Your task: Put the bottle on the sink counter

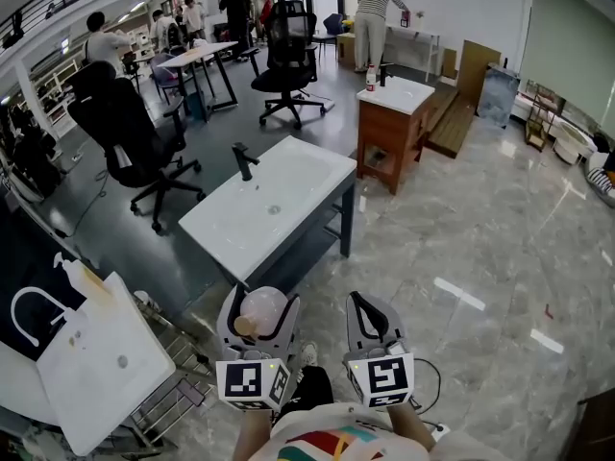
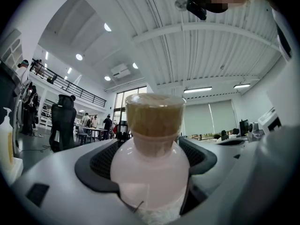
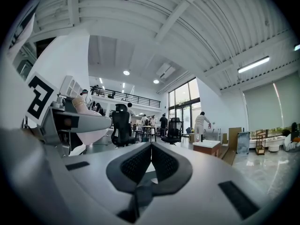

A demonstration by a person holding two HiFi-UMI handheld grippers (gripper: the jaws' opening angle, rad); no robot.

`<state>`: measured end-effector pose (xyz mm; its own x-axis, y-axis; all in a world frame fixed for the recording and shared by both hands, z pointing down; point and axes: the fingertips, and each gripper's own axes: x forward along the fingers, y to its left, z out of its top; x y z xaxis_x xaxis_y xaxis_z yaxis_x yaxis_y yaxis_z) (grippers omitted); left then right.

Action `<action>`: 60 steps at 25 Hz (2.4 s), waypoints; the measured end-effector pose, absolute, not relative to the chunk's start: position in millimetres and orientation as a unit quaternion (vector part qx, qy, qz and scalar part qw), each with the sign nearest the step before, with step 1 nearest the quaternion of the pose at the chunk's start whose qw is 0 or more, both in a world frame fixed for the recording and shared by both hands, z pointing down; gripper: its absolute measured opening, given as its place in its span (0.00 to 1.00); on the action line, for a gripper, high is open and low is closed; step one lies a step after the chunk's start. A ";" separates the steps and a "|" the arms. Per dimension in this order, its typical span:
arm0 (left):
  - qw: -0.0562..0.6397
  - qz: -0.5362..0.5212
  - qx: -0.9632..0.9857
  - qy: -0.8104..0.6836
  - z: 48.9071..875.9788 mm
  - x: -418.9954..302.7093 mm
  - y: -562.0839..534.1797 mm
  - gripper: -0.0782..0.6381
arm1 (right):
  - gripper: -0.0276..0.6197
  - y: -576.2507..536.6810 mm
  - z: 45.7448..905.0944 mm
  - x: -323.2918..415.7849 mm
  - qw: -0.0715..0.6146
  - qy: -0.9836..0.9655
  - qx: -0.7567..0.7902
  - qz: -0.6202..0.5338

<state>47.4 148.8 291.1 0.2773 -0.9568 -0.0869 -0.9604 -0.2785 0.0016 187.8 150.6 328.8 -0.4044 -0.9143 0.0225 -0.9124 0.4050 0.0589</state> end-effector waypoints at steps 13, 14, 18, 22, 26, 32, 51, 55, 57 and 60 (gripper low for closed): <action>0.030 0.044 -0.808 0.587 291.4 46.6 115.9 0.66 | 0.06 119.3 325.4 183.9 0.027 -0.835 0.549 -0.032; 0.030 0.046 -0.807 0.587 291.7 44.9 112.4 0.66 | 0.06 116.0 323.9 181.5 0.027 -0.835 0.548 -0.034; 0.028 0.052 -0.804 0.591 292.6 37.9 94.8 0.66 | 0.06 101.0 325.0 171.1 0.036 -0.842 0.538 -0.037; 0.021 0.053 -0.801 0.595 297.3 32.8 74.5 0.66 | 0.06 82.1 325.5 165.0 0.038 -0.844 0.533 -0.043; 0.015 0.048 -0.797 0.601 302.3 26.8 52.2 0.66 | 0.06 58.2 331.3 159.2 0.041 -0.847 0.528 -0.033; 0.012 0.039 -0.788 0.614 305.6 11.0 11.5 0.66 | 0.06 11.9 335.6 145.6 0.039 -0.854 0.518 -0.025; 0.024 0.047 -0.768 0.638 279.7 -72.9 -169.8 0.66 | 0.06 -188.2 310.2 46.3 0.041 -0.883 0.467 -0.031; 0.021 0.050 -0.767 0.640 275.9 -89.8 -206.6 0.66 | 0.06 -226.6 307.8 28.1 0.046 -0.884 0.464 -0.029; 0.024 0.052 -0.766 0.641 271.3 -95.6 -221.4 0.66 | 0.06 -242.7 304.4 20.4 0.048 -0.885 0.462 -0.030; 0.026 0.056 -0.761 0.646 266.3 -106.8 -237.3 0.66 | 0.06 -254.7 301.4 -0.7 0.059 -0.896 0.438 -0.047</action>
<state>-106.8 -237.3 266.3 0.1597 -0.9801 -0.1177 -0.9858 -0.1646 0.0326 -0.7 -254.7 301.4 -0.6086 -0.7908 0.0641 -0.7797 0.6111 0.1364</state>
